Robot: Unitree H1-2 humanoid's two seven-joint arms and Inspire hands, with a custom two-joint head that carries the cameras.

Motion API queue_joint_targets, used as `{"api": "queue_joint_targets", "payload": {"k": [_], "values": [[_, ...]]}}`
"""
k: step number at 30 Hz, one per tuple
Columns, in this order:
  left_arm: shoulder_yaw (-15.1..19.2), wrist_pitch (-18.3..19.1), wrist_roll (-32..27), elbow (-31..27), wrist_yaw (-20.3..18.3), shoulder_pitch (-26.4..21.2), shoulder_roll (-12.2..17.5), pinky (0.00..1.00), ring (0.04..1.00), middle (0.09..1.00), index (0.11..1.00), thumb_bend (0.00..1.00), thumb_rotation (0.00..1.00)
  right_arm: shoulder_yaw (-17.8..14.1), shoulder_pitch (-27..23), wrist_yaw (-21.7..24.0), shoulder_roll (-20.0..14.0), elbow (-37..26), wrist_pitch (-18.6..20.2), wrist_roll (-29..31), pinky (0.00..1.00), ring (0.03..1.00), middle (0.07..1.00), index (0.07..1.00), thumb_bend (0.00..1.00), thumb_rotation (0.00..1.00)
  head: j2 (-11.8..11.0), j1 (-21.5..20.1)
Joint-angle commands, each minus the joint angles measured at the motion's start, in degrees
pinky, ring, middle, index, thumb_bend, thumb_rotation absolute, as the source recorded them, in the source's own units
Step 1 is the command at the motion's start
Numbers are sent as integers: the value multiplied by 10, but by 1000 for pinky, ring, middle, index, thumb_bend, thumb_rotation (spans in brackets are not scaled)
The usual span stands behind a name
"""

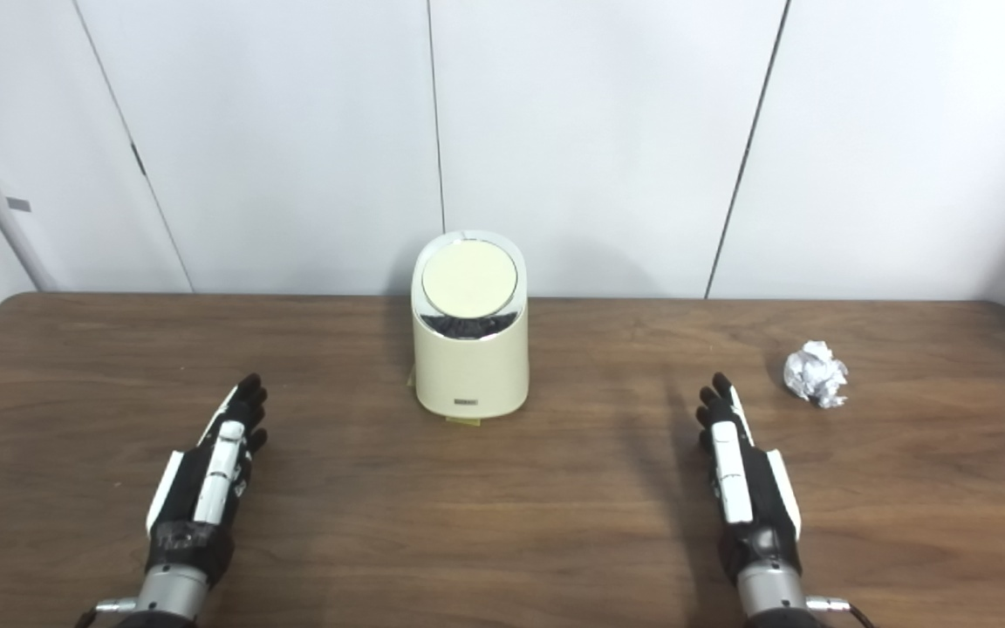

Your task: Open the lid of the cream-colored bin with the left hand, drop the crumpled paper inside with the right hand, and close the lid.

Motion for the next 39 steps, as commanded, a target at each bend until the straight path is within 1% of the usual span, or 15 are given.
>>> {"api": "queue_joint_targets", "payload": {"k": [1, 5, 8, 13, 15, 29, 30, 35, 39], "values": [[0, -13, -4, -18, 0, -19, 1, 1000, 1000, 971, 1000, 521, 861, -3, -22, 3, 2, -13, -12, 8, 984, 968, 972, 988, 652, 1000, 0, -1], [1, -16, -7, -14, -1, -20, 0, 1000, 1000, 967, 996, 532, 859, -2, -22, 2, 3, -14, -11, 8, 988, 971, 971, 986, 641, 1000, 0, -2], [1, -20, -10, -10, -2, -21, 1, 1000, 1000, 970, 999, 533, 850, 0, -24, 3, -1, -8, -20, 5, 993, 972, 975, 990, 648, 1000, 0, -2], [2, -20, -9, -11, -1, -21, 1, 1000, 1000, 968, 997, 529, 868, 0, -24, 1, 2, -14, -11, 4, 986, 972, 975, 990, 646, 1000, 1, -2], [2, -21, -10, -9, -1, -21, 0, 1000, 1000, 965, 997, 527, 869, 1, -24, 2, 1, -13, -13, 5, 986, 974, 977, 993, 638, 1000, 1, -3], [1, -18, -11, -10, -2, -20, 0, 1000, 1000, 965, 993, 531, 848, 0, -25, 5, -1, -7, -17, 8, 989, 972, 979, 992, 627, 1000, 0, -5], [0, -17, -11, -11, -3, -20, 1, 1000, 1000, 966, 995, 529, 847, 0, -25, 5, -1, -8, -17, 8, 991, 971, 978, 992, 624, 1000, 3, -6], [0, -10, -12, -21, -3, -18, 0, 1000, 1000, 967, 995, 522, 847, -3, -24, 4, -2, -20, -10, 8, 982, 967, 972, 985, 629, 989, 5, -10], [-1, -5, -10, -27, -2, -14, -1, 1000, 1000, 969, 992, 520, 854, -6, -21, 0, -1, -31, 1, 8, 982, 964, 974, 984, 663, 961, 5, -12]]}}
